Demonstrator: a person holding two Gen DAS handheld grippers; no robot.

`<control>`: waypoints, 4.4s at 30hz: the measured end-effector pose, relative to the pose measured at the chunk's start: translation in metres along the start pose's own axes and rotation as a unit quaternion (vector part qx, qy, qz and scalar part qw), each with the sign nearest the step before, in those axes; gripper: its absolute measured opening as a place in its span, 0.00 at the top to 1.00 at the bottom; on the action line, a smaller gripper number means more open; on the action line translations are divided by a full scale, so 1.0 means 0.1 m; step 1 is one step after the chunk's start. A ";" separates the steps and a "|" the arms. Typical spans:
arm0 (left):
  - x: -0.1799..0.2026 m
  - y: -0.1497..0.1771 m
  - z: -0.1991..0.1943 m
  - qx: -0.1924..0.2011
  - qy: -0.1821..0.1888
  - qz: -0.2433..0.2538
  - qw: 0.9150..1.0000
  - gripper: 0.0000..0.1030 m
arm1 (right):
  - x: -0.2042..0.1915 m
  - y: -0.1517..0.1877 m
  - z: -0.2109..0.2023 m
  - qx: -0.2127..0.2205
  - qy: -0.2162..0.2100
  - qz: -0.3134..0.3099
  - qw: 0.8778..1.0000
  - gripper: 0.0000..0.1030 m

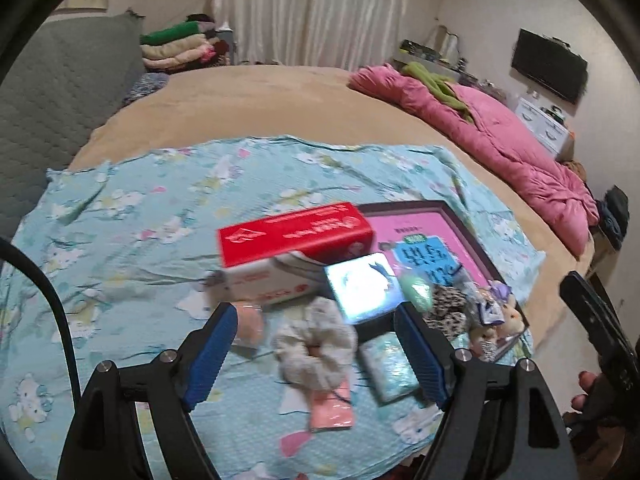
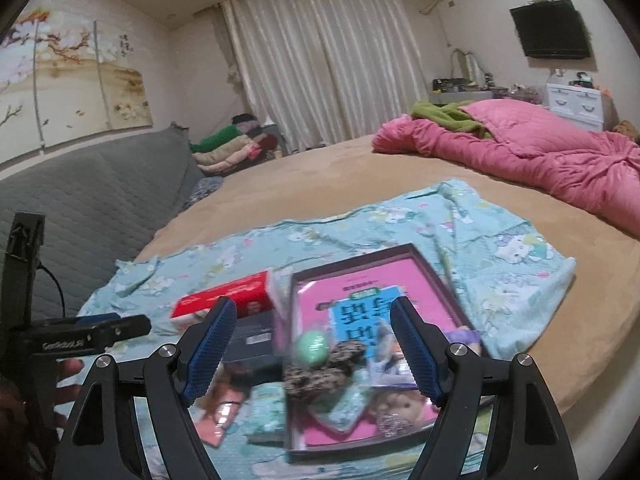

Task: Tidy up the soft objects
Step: 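Withdraw both open tools from the tray back toward the pile, then grasp bagged peach ball with left tool while right tool grasps white floral scrunchie, then lift peach ball in left tool while right tool carries scrunchie over the tray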

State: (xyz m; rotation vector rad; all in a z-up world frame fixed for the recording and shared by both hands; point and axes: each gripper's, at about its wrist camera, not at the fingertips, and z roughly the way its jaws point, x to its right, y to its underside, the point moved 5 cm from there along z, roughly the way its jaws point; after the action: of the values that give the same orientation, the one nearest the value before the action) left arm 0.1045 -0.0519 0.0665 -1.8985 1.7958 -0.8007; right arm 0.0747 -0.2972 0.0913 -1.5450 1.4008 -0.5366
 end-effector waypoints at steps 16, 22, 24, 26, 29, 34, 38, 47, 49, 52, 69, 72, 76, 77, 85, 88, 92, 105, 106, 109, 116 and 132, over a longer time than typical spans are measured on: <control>-0.86 0.12 -0.04 0.007 -0.028 -0.075 0.997 0.22 | -0.87 0.32 0.21 -0.065 -0.032 -0.077 0.994 0.22; -1.01 0.28 0.16 -0.012 -0.041 -0.078 0.996 0.22 | -0.94 0.51 0.44 -0.105 -0.041 -0.065 0.991 0.22; -1.05 0.33 0.24 -0.020 -0.041 -0.079 0.996 0.22 | -0.98 0.58 0.53 -0.120 -0.042 -0.069 0.989 0.22; -1.08 0.36 0.28 -0.023 -0.044 -0.077 0.996 0.22 | -1.03 0.64 0.60 -0.133 -0.039 -0.076 0.987 0.22; -1.11 0.40 0.36 -0.025 -0.031 -0.084 0.996 0.22 | -1.09 0.71 0.69 -0.143 -0.046 -0.074 0.986 0.22; -1.15 0.45 0.53 -0.031 -0.009 -0.094 0.995 0.22 | -1.15 0.82 0.91 -0.162 -0.040 -0.078 0.983 0.22; -1.17 0.48 0.70 -0.044 0.007 -0.100 0.994 0.22 | -1.16 0.91 1.10 -0.177 -0.042 -0.062 0.981 0.22; -1.14 0.49 1.03 -0.065 0.023 -0.090 0.994 0.22 | -1.22 1.09 1.47 -0.218 -0.034 -0.055 0.974 0.22; -1.14 0.48 1.09 -0.067 0.027 -0.088 0.994 0.22 | -1.25 1.12 1.53 -0.220 -0.026 -0.065 0.973 0.22; -1.16 0.48 1.18 -0.076 0.037 -0.091 0.992 0.22 | -1.28 1.17 1.59 -0.223 -0.018 -0.069 0.972 0.22; -1.17 0.43 1.46 -0.090 0.080 -0.102 0.988 0.22 | -1.31 1.32 1.91 -0.256 -0.054 -0.059 0.963 0.77; -1.12 0.42 1.52 -0.094 0.084 -0.095 0.987 0.22 | -1.35 1.32 1.90 -0.254 -0.070 -0.068 0.962 0.81; -1.06 0.45 1.61 -0.100 0.090 -0.083 0.987 0.22 | -1.36 1.31 1.89 -0.240 -0.069 -0.077 0.965 0.87; -1.06 0.46 1.61 -0.100 0.093 -0.084 0.987 0.23 | -1.34 1.30 1.88 -0.235 -0.067 -0.075 0.967 0.87; -1.06 0.47 1.64 -0.097 0.103 -0.087 0.986 0.43 | -1.33 1.25 1.78 -0.221 -0.083 -0.083 0.968 0.91; -1.07 0.49 1.61 -0.092 0.105 -0.085 0.986 0.45 | -1.35 1.24 1.73 -0.218 -0.092 -0.084 0.968 0.91; -1.09 0.48 1.50 -0.083 0.093 -0.082 0.989 0.45 | -1.38 1.18 1.63 -0.206 -0.101 -0.099 0.968 0.91; -0.98 0.45 0.81 -0.027 0.047 -0.059 0.997 0.45 | -1.52 0.89 1.22 -0.151 -0.140 -0.119 0.971 0.91; -0.96 0.43 0.77 -0.023 0.043 -0.059 0.997 0.45 | -1.52 0.86 1.19 -0.146 -0.141 -0.120 0.972 0.91; -0.91 0.39 0.60 -0.006 0.037 -0.059 0.998 0.45 | -1.51 0.76 1.07 -0.126 -0.143 -0.129 0.973 0.91; -0.76 0.28 0.35 0.015 0.029 -0.070 0.997 0.45 | -1.40 0.58 0.88 -0.101 -0.144 -0.123 0.977 0.91; 0.02 0.11 0.02 0.018 0.016 0.002 1.000 0.45 | -0.94 0.26 0.52 -0.049 -0.134 -0.086 0.986 0.91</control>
State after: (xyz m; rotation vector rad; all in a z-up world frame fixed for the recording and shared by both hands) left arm 0.0970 -0.0549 0.0581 -1.8688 1.7911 -0.8603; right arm 0.0806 -0.1885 0.0707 -1.7569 1.1082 -0.3500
